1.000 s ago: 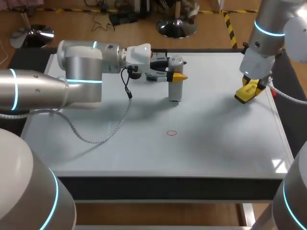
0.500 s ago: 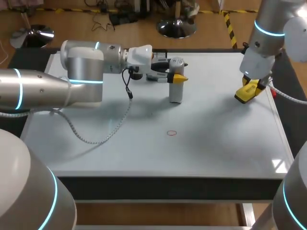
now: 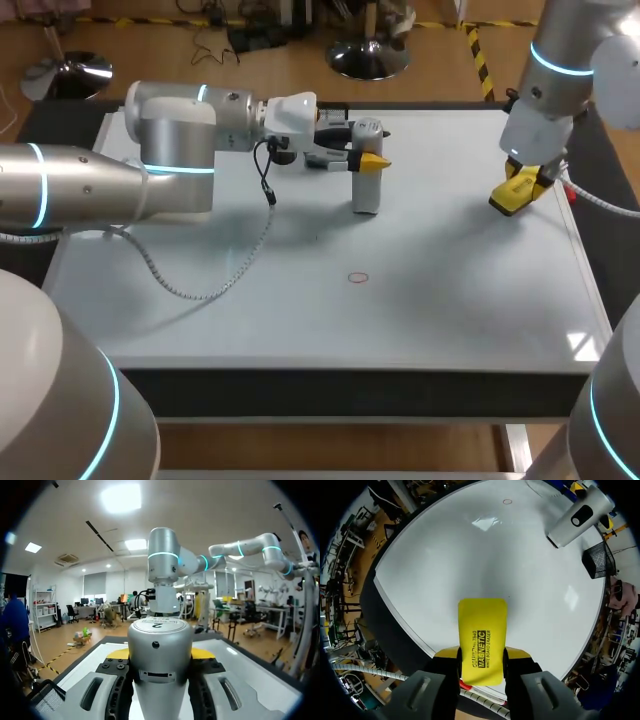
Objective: Pick up the inspection probe, press it on each red-marked spot on the whiteboard one by one, put down the probe, pick up the eraser, and wipe off all the red marks.
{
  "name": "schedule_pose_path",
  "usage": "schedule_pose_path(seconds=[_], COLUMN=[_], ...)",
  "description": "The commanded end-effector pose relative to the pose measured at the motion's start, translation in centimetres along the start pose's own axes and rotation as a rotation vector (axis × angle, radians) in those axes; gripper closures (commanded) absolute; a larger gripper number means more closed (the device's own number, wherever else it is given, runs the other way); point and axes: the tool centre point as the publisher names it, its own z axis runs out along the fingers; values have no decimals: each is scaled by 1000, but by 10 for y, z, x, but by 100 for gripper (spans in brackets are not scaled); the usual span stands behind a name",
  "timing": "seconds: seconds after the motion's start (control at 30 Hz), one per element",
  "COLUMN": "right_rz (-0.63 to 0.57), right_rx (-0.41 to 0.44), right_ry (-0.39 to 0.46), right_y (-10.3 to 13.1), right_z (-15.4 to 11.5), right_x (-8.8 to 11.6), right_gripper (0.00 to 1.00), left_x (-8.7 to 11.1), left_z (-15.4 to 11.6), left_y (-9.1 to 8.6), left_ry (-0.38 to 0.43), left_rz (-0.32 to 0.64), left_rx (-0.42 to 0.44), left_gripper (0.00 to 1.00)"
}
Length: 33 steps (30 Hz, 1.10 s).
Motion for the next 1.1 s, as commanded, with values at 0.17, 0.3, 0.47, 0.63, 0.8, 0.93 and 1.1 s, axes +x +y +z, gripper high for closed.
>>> schedule_pose_path(seconds=[0.17,0.3,0.47,0.63,0.8,0.93,1.1], right_rz=[-1,-1,-1,-1,-1,-1,-1], right_rx=[2,2,2,2,2,2,2], right_ry=[2,2,2,2,2,2,2], right_y=[-1,-1,-1,-1,-1,-1,-1], right_z=[0,0,0,0,0,0,0], right_x=[0,0,0,0,0,0,0], right_gripper=[100,100,100,100,100,100,100], left_x=[-4,-6,-15,-24,-33,-46,-67], left_z=[0,3,4,5,9,12,13], left_y=[-7,-18,-34,-56,-79,-99,-122], left_ry=[1,8,22,40,66,75,76], left_rz=[5,15,27,48,78,83,115], left_rx=[-6,-9,-19,-14,-12,-6,-7], left_gripper=[100,100,100,100,100,100,100])
